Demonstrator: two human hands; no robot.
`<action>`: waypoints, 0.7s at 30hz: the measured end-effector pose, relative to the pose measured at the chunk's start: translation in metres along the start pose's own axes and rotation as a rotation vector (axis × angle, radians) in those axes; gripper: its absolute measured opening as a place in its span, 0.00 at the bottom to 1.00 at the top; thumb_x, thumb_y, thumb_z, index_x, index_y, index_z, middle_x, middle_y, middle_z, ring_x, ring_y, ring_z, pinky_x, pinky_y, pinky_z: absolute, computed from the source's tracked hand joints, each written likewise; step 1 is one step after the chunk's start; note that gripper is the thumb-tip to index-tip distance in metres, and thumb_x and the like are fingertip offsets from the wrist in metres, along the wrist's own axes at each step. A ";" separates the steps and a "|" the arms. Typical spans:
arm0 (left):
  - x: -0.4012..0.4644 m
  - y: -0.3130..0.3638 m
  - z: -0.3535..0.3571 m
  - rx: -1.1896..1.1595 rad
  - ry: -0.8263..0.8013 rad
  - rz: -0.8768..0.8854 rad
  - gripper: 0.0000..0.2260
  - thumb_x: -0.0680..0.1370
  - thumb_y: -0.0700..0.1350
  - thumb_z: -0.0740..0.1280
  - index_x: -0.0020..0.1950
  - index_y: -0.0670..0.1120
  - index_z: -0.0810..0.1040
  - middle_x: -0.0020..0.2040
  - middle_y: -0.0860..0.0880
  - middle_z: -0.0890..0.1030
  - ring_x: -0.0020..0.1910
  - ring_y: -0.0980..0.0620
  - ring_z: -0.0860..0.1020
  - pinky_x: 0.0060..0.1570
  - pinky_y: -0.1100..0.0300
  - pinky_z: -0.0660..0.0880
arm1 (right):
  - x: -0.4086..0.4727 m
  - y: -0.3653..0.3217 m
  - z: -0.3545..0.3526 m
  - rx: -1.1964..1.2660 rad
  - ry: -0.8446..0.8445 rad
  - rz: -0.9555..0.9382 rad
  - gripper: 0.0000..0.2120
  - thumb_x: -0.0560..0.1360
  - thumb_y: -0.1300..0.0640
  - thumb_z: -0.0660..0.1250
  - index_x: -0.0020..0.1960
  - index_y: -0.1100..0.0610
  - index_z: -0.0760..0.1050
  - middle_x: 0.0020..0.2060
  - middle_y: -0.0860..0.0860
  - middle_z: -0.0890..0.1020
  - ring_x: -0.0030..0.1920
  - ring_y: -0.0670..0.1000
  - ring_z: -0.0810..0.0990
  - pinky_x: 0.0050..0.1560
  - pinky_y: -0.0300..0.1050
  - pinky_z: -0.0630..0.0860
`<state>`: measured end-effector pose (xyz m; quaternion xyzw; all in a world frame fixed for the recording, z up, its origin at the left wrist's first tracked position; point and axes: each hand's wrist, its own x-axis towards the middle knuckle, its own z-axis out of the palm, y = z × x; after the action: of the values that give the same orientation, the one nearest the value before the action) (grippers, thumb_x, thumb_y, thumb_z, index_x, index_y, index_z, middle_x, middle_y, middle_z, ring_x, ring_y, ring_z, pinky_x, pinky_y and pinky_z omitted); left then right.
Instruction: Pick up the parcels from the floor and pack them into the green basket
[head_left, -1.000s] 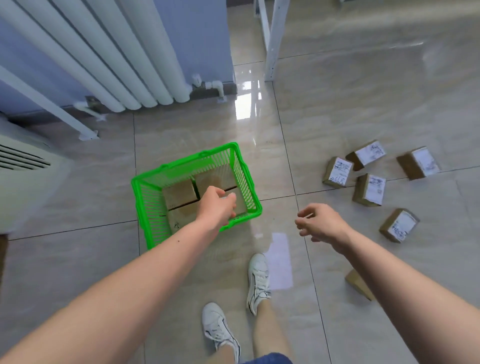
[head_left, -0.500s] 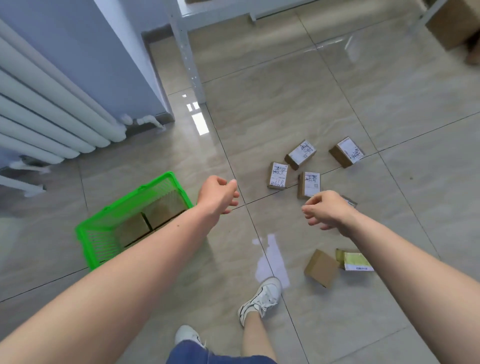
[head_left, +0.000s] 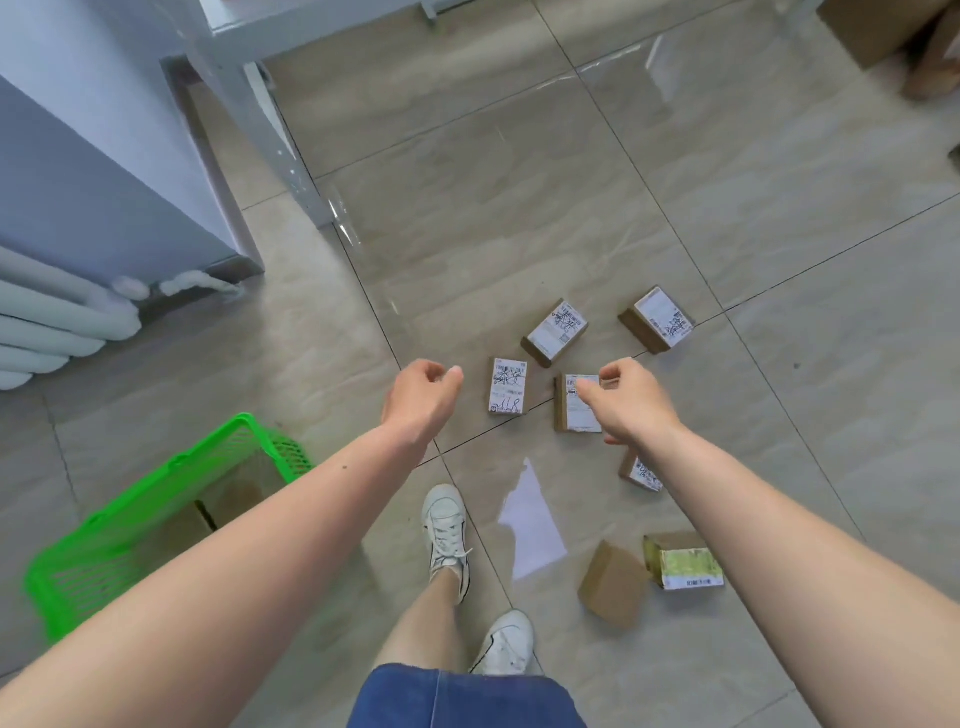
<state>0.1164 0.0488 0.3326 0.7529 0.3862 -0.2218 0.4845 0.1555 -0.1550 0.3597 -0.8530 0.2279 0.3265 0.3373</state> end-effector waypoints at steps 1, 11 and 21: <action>0.011 0.002 0.007 0.015 -0.013 -0.005 0.25 0.69 0.59 0.62 0.60 0.46 0.78 0.58 0.47 0.80 0.59 0.42 0.78 0.59 0.44 0.77 | 0.013 -0.001 0.004 0.002 -0.006 0.004 0.22 0.75 0.47 0.65 0.65 0.56 0.70 0.57 0.52 0.77 0.62 0.57 0.76 0.61 0.58 0.76; 0.139 -0.052 0.108 0.108 -0.087 -0.074 0.19 0.80 0.51 0.60 0.69 0.46 0.73 0.69 0.46 0.75 0.67 0.45 0.73 0.62 0.57 0.69 | 0.162 0.053 0.080 -0.090 -0.157 0.038 0.23 0.78 0.48 0.62 0.69 0.58 0.69 0.64 0.54 0.76 0.65 0.56 0.74 0.63 0.49 0.71; 0.273 -0.127 0.198 0.098 -0.171 -0.147 0.25 0.81 0.51 0.59 0.76 0.43 0.63 0.74 0.43 0.68 0.72 0.44 0.68 0.68 0.53 0.66 | 0.304 0.118 0.191 -0.100 -0.246 0.079 0.21 0.80 0.51 0.59 0.69 0.60 0.67 0.65 0.57 0.76 0.65 0.58 0.74 0.63 0.51 0.72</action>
<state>0.1873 -0.0003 -0.0174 0.7236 0.3864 -0.3386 0.4609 0.2145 -0.1468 -0.0135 -0.8127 0.2015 0.4525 0.3067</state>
